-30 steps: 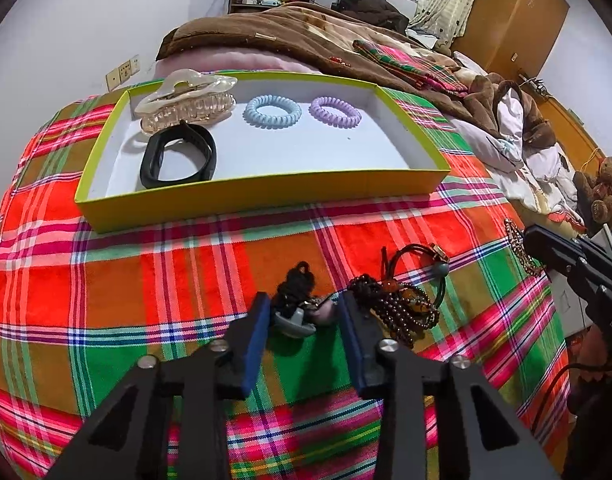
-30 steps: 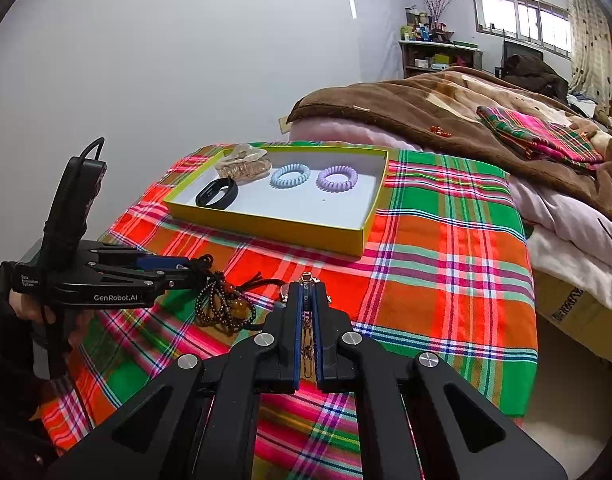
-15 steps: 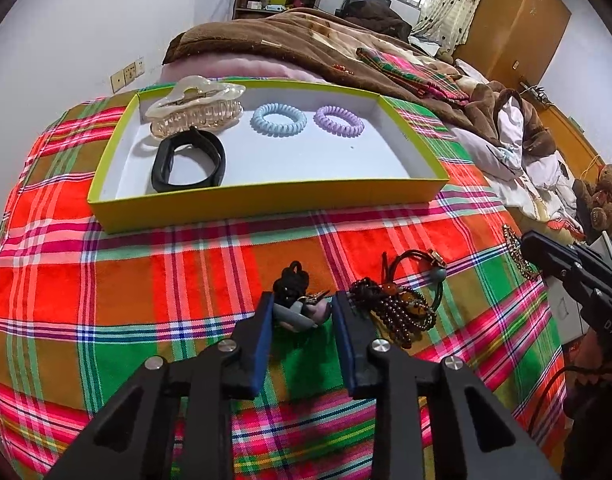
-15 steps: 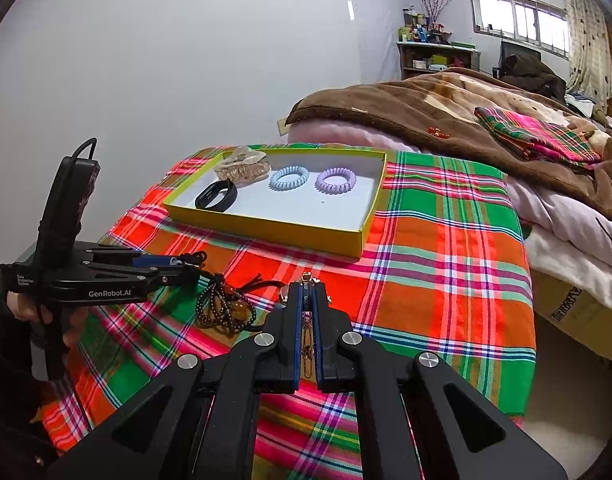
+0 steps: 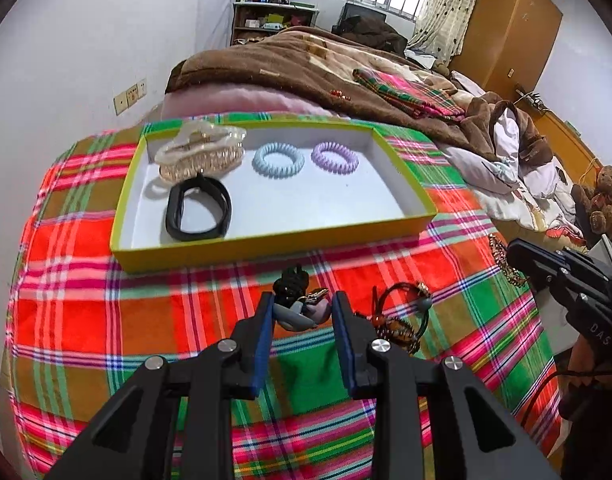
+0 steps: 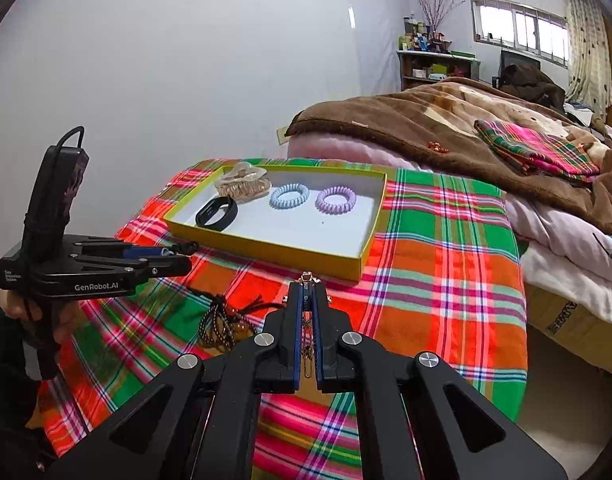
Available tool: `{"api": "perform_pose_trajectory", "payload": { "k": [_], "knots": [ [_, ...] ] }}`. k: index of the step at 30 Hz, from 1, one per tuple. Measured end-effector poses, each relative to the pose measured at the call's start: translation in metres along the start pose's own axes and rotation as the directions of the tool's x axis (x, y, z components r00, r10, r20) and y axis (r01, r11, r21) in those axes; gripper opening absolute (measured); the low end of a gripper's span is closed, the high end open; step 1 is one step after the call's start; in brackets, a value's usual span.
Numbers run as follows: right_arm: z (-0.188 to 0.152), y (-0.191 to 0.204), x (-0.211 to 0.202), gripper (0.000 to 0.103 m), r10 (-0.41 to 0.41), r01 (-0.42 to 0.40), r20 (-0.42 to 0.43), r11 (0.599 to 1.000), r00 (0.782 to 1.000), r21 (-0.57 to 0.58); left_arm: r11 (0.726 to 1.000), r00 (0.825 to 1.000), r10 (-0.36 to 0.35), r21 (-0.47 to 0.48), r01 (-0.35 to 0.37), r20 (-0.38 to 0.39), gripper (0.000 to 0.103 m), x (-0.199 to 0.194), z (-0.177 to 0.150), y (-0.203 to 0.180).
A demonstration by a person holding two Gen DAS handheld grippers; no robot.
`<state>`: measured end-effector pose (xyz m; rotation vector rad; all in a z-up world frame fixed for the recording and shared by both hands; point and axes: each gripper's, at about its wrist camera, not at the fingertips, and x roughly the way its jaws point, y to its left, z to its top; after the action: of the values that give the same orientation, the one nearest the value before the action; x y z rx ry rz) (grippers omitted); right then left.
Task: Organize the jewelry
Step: 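Carry the pink-bead tie and gold pendant over the box while both grippers hold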
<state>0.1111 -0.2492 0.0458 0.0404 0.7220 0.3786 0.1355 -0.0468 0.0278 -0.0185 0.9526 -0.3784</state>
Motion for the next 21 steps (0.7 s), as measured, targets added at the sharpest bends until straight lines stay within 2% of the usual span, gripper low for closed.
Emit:
{"api": "perform_pose_trajectory", "payload": {
  "k": [21],
  "knots": [
    [0.038, 0.003, 0.021, 0.004, -0.010, 0.011, 0.026, 1.000, 1.000, -0.016, 1.000, 0.999, -0.013, 0.020, 0.013, 0.046, 0.030, 0.006, 0.050, 0.002]
  ]
}}
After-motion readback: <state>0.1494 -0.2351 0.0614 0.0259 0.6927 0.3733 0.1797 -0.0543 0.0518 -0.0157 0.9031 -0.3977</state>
